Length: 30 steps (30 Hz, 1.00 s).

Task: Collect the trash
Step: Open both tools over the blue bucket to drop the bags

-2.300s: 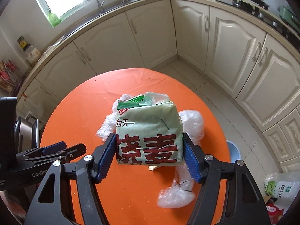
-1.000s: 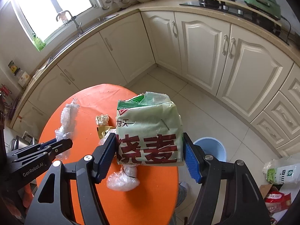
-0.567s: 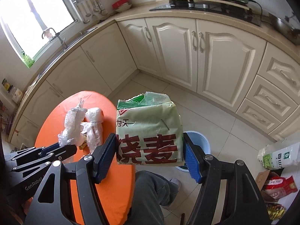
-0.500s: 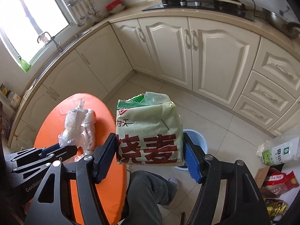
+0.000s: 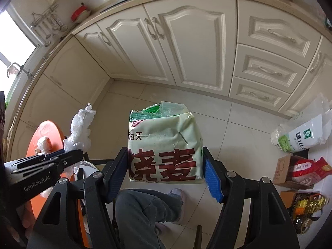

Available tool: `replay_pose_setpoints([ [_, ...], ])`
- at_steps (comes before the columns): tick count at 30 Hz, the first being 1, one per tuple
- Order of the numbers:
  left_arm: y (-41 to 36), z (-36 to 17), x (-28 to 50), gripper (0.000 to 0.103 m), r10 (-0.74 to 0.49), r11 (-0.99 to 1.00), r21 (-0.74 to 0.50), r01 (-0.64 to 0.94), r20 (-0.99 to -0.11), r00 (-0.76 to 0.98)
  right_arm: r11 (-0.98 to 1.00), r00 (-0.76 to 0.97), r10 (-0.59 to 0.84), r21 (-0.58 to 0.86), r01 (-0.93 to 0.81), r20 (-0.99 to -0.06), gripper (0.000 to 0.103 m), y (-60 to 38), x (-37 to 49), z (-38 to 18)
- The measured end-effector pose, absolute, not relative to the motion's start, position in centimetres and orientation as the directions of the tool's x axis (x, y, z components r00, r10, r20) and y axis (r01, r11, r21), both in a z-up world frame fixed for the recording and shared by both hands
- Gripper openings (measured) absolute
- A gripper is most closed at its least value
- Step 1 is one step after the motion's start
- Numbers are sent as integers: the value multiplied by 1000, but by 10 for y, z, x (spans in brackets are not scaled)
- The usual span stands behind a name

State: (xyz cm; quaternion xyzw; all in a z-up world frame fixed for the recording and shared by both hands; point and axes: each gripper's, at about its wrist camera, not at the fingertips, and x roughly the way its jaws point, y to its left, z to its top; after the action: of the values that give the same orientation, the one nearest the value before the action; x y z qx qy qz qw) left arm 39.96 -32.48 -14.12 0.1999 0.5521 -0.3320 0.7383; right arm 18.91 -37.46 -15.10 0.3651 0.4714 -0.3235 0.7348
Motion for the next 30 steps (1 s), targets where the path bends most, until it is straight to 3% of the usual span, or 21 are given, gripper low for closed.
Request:
replay_pose_setpoints([
  [1, -334, -148, 405, 23, -254, 700, -54, 712, -951, 177, 514, 335, -130, 226, 827, -933, 69, -379, 187, -156],
  [3, -349, -161, 413, 52, -221, 695, -33, 718, -960, 170, 500, 319, -121, 220, 838, -940, 69, -387, 184, -166],
  [5, -358, -172, 422, 61, -225, 698, -48, 715, -962, 155, 491, 308, -111, 217, 843, -945, 69, -392, 184, -174],
  [13, -370, -198, 452, 61, -162, 740, -22, 672, -976, 146, 517, 308, -57, 236, 823, -950, 70, -398, 212, -199],
  [18, -361, -195, 462, 61, -164, 765, -23, 644, -973, 161, 508, 359, 6, 312, 803, -933, 80, -397, 233, -202],
  [30, -326, -181, 460, 61, -187, 788, -54, 613, -970, 155, 514, 303, -28, 246, 822, -952, 85, -392, 235, -195],
])
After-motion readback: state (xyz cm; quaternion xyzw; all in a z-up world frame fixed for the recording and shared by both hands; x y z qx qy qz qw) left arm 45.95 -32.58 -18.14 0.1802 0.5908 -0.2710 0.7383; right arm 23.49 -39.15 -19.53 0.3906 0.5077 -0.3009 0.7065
